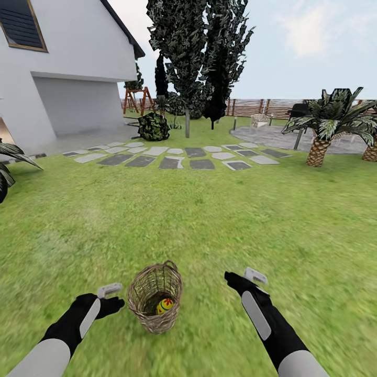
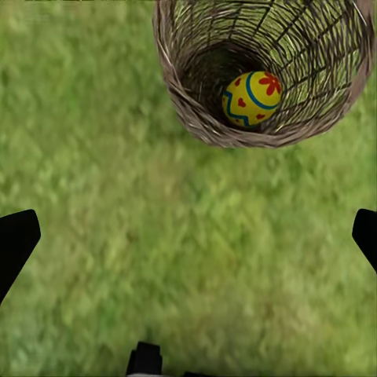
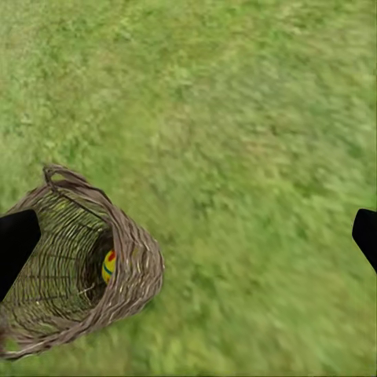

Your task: Take the three Easter eggs out of the wicker basket on the lawn in the garden, then place them on the lawn next to a single tree (choose any tree) so that all three eggs are next to the same tree and none are left in the basket.

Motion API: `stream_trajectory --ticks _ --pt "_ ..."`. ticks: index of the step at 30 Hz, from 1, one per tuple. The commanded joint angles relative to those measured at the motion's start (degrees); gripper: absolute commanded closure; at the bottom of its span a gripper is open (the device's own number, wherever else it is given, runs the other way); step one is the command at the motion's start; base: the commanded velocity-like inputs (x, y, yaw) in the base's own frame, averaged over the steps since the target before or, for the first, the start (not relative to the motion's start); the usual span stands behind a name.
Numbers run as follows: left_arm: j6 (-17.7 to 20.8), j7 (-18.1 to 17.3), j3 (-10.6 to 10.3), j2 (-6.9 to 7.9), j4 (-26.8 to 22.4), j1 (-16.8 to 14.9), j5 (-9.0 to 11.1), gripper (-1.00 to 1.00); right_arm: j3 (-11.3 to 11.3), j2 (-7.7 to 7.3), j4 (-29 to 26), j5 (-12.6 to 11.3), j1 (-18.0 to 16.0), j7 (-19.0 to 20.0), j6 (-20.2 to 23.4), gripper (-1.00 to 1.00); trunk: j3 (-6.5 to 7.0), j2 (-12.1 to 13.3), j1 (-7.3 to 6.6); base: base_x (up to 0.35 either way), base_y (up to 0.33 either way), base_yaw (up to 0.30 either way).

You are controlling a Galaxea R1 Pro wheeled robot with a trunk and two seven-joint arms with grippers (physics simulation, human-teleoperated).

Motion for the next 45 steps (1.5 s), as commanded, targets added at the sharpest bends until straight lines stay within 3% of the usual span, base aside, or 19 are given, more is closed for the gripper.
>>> stream_trajectory --ticks 1,20,27,37,45 --pt "0.25 0.22 0.08 -0.01 -0.09 -0.03 0.56 -1.00 0.13 -0.03 -0.29 -0.43 -0.02 -0.47 0.24 -1.00 -0.11 -0.10 0.03 0.000 0.000 0.000" --pt "-0.92 0.36 -0.08 -0.12 -0.10 -0.03 0.65 -1.00 -0.17 -0.29 -0.76 -0.44 0.08 -0.39 0.56 -1.00 -0.11 -0.10 0.03 0.055 -0.052 0.000" --pt "-0.86 0.28 -0.35 -1.22 -0.11 -0.03 0.65 -1.00 -0.20 -0.29 -0.65 -0.52 0.08 -0.32 0.56 -1.00 -0.11 -0.10 0.03 0.004 -0.003 0.000" --pt "-0.61 0.26 -0.05 -1.29 -1.64 -0.03 0.65 -1.00 -0.15 -0.26 -0.57 -0.52 0.08 -0.30 0.56 -1.00 -0.14 -0.10 0.03 0.058 -0.068 0.001" --pt "-0.49 0.74 -0.28 -1.40 -1.78 -0.03 0.56 -1.00 -0.12 -0.23 -0.46 -0.61 0.08 -0.26 0.56 -1.00 -0.35 -0.10 0.03 0.002 -0.002 0.180"
